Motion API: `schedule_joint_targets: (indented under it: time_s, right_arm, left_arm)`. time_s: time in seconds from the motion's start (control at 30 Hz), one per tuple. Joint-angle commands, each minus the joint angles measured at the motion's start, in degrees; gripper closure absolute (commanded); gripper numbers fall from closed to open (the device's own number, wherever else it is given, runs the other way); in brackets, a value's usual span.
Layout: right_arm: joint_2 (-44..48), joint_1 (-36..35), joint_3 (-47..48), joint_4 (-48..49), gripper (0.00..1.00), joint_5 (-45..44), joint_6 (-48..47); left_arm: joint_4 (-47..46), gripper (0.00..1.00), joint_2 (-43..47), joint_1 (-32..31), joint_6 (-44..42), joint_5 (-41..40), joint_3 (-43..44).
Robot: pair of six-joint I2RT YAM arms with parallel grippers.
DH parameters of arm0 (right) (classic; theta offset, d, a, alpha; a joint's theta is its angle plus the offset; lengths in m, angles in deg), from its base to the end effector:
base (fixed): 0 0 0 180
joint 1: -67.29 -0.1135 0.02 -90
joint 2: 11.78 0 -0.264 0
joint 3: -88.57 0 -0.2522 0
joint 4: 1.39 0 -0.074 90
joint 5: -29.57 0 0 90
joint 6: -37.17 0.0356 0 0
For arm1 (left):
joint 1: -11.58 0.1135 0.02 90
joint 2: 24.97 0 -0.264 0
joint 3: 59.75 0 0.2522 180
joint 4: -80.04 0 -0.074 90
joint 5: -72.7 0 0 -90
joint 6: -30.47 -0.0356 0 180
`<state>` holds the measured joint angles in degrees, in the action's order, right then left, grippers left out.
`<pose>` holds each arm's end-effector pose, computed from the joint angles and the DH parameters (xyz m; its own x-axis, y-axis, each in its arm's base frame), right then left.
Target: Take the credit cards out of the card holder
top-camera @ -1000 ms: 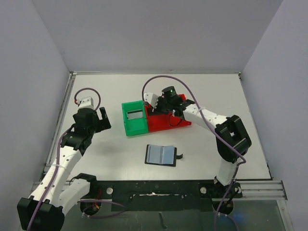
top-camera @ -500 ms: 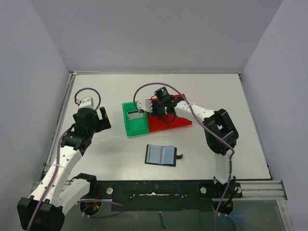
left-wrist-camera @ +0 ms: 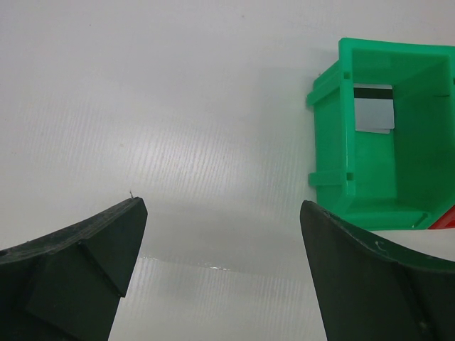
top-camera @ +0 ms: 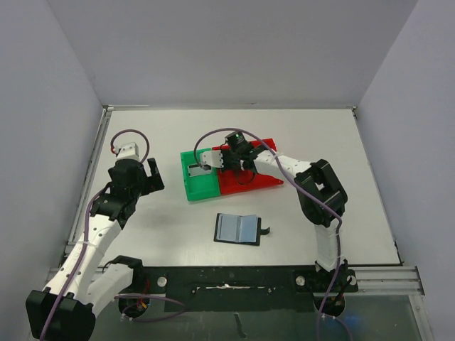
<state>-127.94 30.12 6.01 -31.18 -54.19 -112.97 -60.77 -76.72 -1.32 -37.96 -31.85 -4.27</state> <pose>0.3544 0.2736 0.1876 0.2734 -0.8746 -0.4005 -0.8453 -0.0198 -0.5340 0.1936 -0.0352 0.2743 -0.5320 -0.2432 -0.8111 -0.1924 0.9675 -0.1639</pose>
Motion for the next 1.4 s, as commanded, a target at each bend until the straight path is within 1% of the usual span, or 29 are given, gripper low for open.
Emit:
schedule_joint_targets:
  time_s: [0.0, 0.3, 0.37, 0.47, 0.53, 0.63, 0.7, 0.77, 0.9, 1.3, 1.37]
  right_arm:
    - [-1.71, 0.05, 1.9, 5.17, 0.89, -2.71, -0.92]
    - [-3.78, -0.05, 2.1, 6.15, 0.89, -3.23, -1.09]
    - [-3.69, -0.09, 1.95, 6.01, 0.86, -3.25, -0.78]
    - [-3.04, -0.09, 1.84, 6.01, 0.85, -3.0, 0.57]
    - [-2.67, -0.1, 2.0, 5.88, 0.77, -2.51, 1.52]
    - [-2.3, 0.12, 2.39, 5.56, 0.73, -1.66, 2.54]
    - [-2.34, 0.49, 3.18, 4.75, 0.67, -0.17, 3.64]
    - [-2.46, 0.93, 3.86, 4.01, 0.64, 0.55, 4.75]
    - [-2.91, 1.46, 4.84, 3.02, 0.6, 1.35, 5.99]
    - [-4.73, 1.84, 6.95, -0.37, 0.53, 2.8, 6.35]
    - [-5.14, 1.84, 7.47, -1.11, 0.51, 3.22, 6.4]
  left_arm:
    - [-2.62, 0.1, 0.17, 0.43, -1.08, -0.38, 0.81]
    - [-2.58, 0.1, -0.18, 0.43, -1.08, -0.4, 0.79]
    - [-2.49, 0.1, -0.26, 0.5, -1.13, -0.4, 0.86]
    - [-2.49, 0.1, -0.46, 0.45, -1.1, -0.33, 0.84]
    - [-2.49, 0.1, -0.62, 0.47, -1.17, -0.18, 0.87]
    - [-2.43, 0.1, -1.02, 0.43, -1.17, 0.04, 0.91]
    - [-2.32, 0.1, -1.21, 0.43, -1.17, 0.04, 0.98]
    - [-2.32, 0.1, -1.32, 0.43, -1.17, 0.04, 0.97]
    - [-2.32, 0.1, -1.5, 0.43, -1.24, 0.26, 0.97]
    - [-2.23, 0.1, -2.78, 0.47, -1.35, 1.05, 1.15]
    - [-2.23, 0.1, -2.99, 0.44, -1.41, 1.18, 1.14]
